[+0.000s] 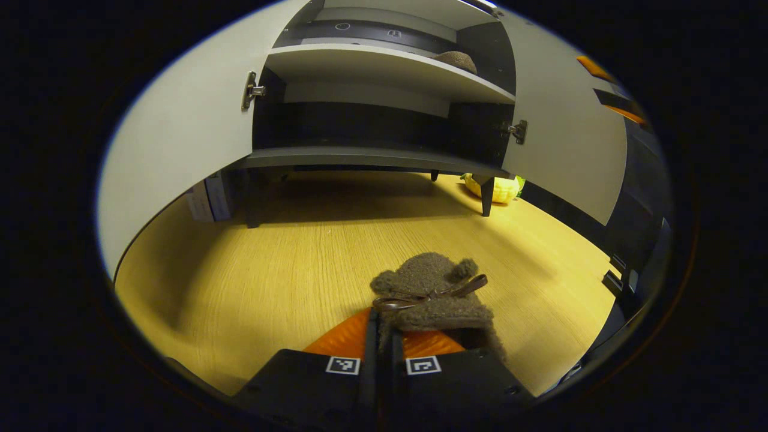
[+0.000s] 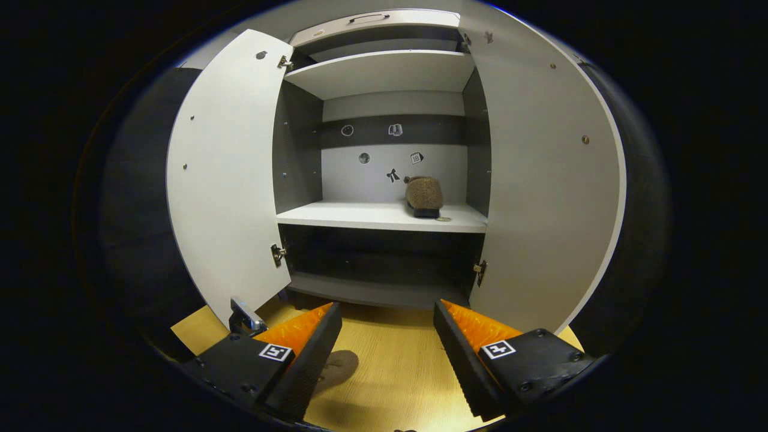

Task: Grab one shoe with the right hand and put it into the shoe cabinet, grab the other shoe with the left hand and put it into the shoe cabinet; then close the right door with the right hand and the left door with the left hand.

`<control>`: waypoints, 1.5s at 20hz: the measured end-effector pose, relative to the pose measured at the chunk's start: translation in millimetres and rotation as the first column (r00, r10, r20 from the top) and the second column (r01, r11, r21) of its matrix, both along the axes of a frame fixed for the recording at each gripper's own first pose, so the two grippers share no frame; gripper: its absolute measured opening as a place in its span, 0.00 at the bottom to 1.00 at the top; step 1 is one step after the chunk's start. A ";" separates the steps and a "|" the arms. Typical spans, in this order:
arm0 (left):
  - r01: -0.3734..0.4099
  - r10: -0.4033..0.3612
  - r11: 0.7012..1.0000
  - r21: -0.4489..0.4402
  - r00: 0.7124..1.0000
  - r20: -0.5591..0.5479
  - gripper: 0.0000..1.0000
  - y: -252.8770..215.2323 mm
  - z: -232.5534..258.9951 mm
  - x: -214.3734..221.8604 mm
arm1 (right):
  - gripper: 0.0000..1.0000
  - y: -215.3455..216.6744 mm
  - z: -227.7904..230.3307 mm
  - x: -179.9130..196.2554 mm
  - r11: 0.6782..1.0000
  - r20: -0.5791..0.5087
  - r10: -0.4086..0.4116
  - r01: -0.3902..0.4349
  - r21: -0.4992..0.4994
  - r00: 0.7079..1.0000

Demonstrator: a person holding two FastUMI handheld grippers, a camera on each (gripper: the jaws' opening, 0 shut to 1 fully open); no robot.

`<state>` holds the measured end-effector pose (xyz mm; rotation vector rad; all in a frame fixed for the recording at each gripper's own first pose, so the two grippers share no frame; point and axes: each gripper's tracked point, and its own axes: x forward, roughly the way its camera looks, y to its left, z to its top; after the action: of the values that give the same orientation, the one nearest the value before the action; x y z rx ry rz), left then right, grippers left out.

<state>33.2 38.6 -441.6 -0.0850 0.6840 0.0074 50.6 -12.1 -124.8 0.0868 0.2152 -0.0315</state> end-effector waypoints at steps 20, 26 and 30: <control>-0.229 0.171 0.968 0.103 0.901 0.400 0.06 56.2 341.8 187.1 | 0.98 -12.1 55.9 50.5 0.972 0.126 0.235 -0.230 -0.053 0.964; -0.288 0.227 0.951 0.110 0.897 0.380 0.06 105.1 370.9 282.6 | 0.98 -5.1 71.4 64.6 0.956 0.159 0.286 -0.270 -0.111 0.945; -0.321 0.269 0.942 0.095 0.895 0.355 0.06 141.0 372.5 344.5 | 0.99 2.6 78.0 74.3 0.950 0.164 0.306 -0.291 -0.110 0.938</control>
<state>377.7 179.7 -69.1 -0.0424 0.3184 0.3325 124.9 -9.5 -46.8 -0.0282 0.0449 0.2702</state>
